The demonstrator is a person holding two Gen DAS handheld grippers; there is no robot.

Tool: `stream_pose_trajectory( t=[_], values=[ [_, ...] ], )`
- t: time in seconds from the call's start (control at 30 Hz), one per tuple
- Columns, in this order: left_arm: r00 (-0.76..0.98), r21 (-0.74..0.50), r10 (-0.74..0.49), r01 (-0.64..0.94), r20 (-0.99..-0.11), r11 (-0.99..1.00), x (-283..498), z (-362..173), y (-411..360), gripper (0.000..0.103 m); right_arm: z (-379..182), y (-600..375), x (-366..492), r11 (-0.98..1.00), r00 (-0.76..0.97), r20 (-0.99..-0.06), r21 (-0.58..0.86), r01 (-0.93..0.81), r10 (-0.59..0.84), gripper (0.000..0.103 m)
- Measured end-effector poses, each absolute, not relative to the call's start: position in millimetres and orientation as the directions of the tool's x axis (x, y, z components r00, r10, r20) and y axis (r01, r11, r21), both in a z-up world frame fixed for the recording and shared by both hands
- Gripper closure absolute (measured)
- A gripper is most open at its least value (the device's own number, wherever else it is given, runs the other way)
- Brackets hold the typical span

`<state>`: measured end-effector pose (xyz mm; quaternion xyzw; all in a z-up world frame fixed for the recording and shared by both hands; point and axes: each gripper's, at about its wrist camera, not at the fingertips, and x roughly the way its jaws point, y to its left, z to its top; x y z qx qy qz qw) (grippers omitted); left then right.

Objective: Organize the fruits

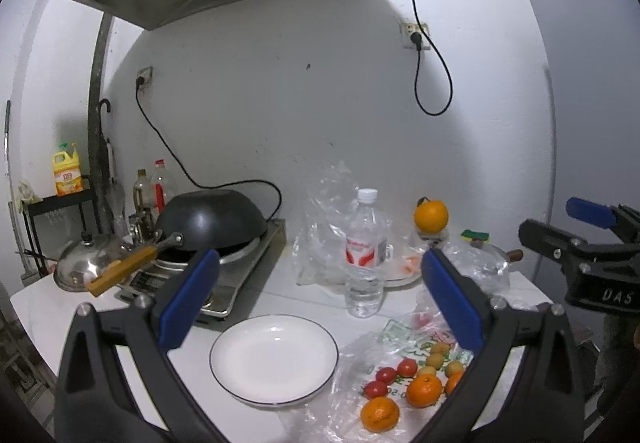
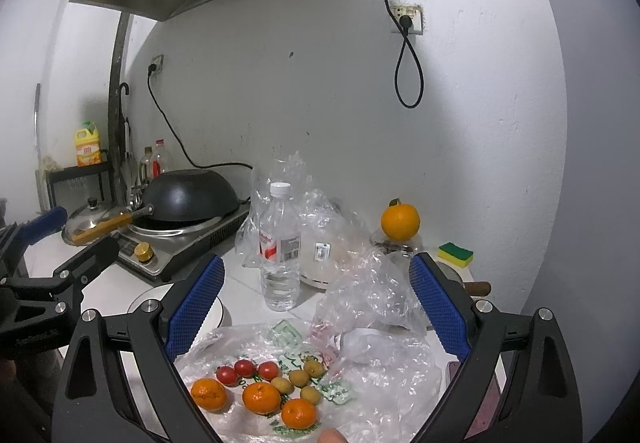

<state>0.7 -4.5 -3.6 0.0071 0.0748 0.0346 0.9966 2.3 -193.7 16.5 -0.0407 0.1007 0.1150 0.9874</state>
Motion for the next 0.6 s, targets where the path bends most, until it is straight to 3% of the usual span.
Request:
stream_pose_trajectory(
  t=[0.6],
  values=[
    [0.986,0.036,0.052,-0.047,-0.16,0.998,6.1,-7.6,-9.2,0.001,17.9,-194.8,5.7,0.973,0.956,-0.207,-0.054,-0.223,0.208,0.008]
  ],
)
